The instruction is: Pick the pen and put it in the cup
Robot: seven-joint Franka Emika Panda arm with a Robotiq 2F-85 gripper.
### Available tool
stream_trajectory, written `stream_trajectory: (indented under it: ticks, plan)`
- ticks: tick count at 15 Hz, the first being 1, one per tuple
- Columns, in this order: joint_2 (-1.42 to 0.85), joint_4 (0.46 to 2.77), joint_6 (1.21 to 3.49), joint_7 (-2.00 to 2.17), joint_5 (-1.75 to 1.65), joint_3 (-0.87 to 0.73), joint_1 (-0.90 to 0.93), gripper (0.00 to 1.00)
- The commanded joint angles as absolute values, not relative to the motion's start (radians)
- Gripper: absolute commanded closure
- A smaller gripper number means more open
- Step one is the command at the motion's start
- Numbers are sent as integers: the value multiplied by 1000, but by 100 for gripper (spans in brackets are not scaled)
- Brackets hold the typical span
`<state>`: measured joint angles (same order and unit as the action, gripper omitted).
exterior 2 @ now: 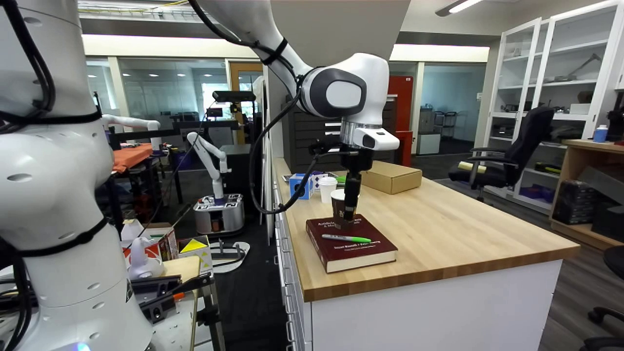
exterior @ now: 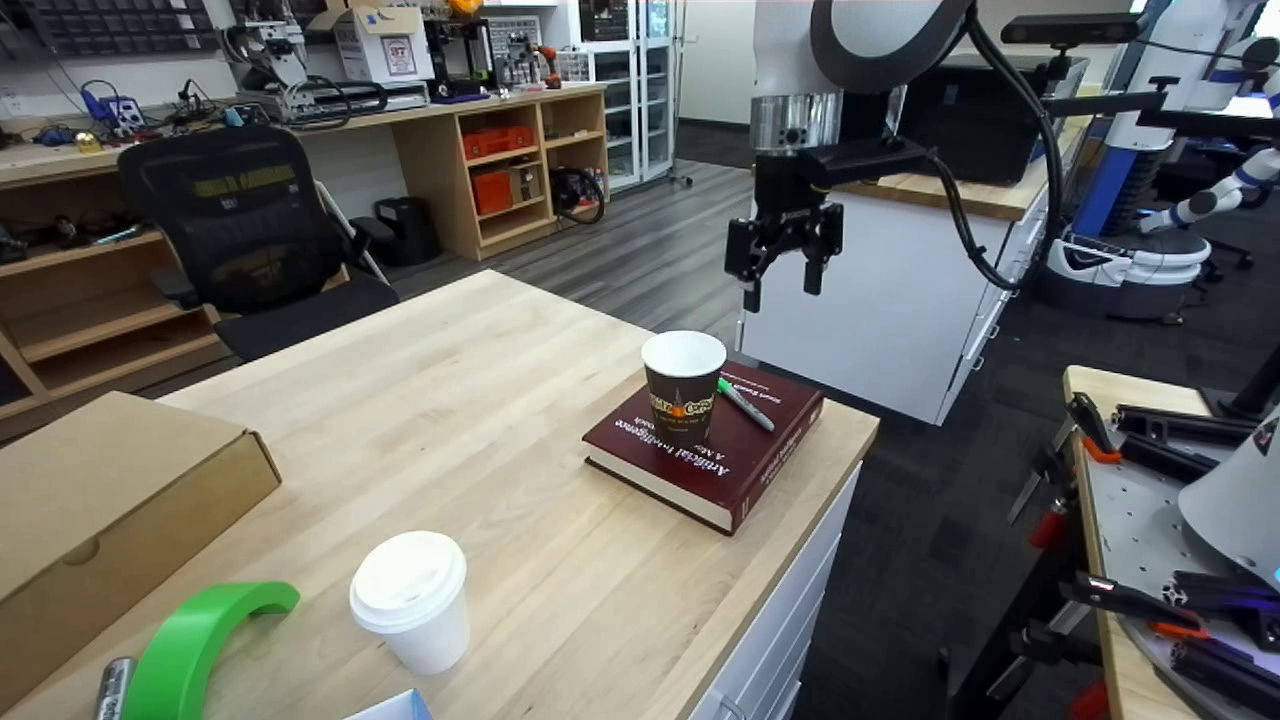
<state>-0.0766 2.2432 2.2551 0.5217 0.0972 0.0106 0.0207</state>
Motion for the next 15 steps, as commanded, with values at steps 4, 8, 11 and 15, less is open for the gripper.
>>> stream_trajectory:
  ticks: [4, 8, 11, 15]
  plan:
    - [-146, 2220, 2293, 635, 83, 9, 51, 0]
    - [-204, 2169, 2278, 699, 60, 0, 63, 0]
    - [-246, 2122, 2264, 717, 41, -6, 69, 0]
    - [-301, 2067, 2261, 720, 15, -13, 78, 0]
